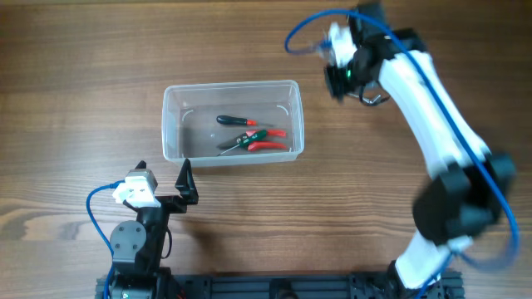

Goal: Pack container
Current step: 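Carry the pliers over the container and release them inside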

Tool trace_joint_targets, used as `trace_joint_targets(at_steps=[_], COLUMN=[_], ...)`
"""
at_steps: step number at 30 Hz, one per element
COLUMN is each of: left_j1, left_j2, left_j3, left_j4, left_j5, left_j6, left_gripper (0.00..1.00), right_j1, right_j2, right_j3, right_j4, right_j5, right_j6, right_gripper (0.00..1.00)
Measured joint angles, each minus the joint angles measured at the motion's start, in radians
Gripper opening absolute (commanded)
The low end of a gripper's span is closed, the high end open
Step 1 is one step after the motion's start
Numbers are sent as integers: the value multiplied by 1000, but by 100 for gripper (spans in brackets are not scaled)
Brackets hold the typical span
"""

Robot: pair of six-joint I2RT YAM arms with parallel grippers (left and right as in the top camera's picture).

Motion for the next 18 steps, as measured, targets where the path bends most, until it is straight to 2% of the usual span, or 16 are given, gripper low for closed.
trace_joint_targets(at_steps=[3, 7, 11, 18], left_j1=[0, 0, 0, 0], left_j2=[0, 0, 0, 0], left_j3=[0, 0, 0, 0], left_j4=[0, 0, 0, 0], left_j5=[0, 0, 0, 0], left_j6=[0, 0, 0, 0], left_gripper=[100, 100, 100, 100], right_j1=[92, 242, 345, 470], right_j2=[-147, -208, -113, 208], right_j3=[53, 71, 46, 9], right_j4=[67, 85, 82, 85], right_j5=[-11, -38, -47, -24], right_j6=[-85, -188, -251, -347], right_gripper=[4, 4, 4, 4])
